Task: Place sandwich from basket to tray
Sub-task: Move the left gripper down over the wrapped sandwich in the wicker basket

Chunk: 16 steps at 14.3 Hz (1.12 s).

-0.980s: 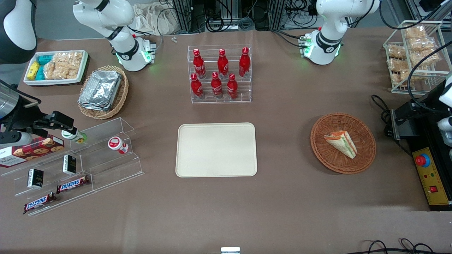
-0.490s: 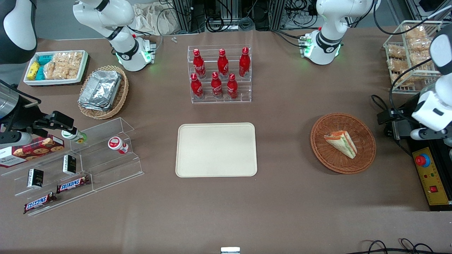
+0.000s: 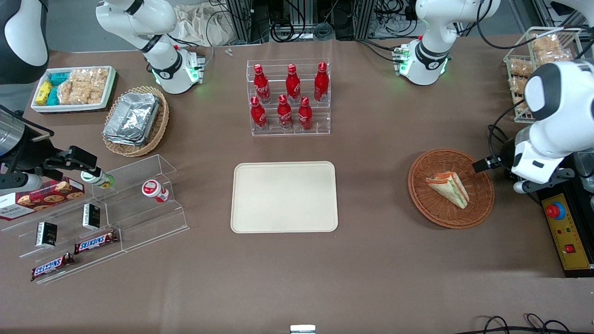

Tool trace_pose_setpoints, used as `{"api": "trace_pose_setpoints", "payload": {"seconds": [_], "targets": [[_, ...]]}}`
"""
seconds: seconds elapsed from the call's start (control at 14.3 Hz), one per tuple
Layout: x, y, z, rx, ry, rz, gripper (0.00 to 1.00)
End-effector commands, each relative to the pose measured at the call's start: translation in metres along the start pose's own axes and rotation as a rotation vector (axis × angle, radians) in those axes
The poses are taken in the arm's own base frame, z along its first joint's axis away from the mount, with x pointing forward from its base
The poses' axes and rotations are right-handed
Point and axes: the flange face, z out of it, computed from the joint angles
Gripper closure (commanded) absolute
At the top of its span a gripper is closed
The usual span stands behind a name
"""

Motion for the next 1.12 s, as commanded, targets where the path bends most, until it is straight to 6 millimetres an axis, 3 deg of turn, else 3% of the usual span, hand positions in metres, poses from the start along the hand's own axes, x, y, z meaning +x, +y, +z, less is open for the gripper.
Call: {"api": "trace_pose_setpoints", "payload": {"seconds": [0.0,0.42,0.77,1.05], "targets": [[-0.014,0.001,0.033,-0.004,0.026,-0.157,0.0],[-0.008,0.016,0.095,-0.007,0.018,-0.401,0.01],[-0.002,0.017,0.133,-0.031,0.041,-0.51,0.01],[0.003,0.021,0.151,-0.045,0.056,-0.558,0.01]]}}
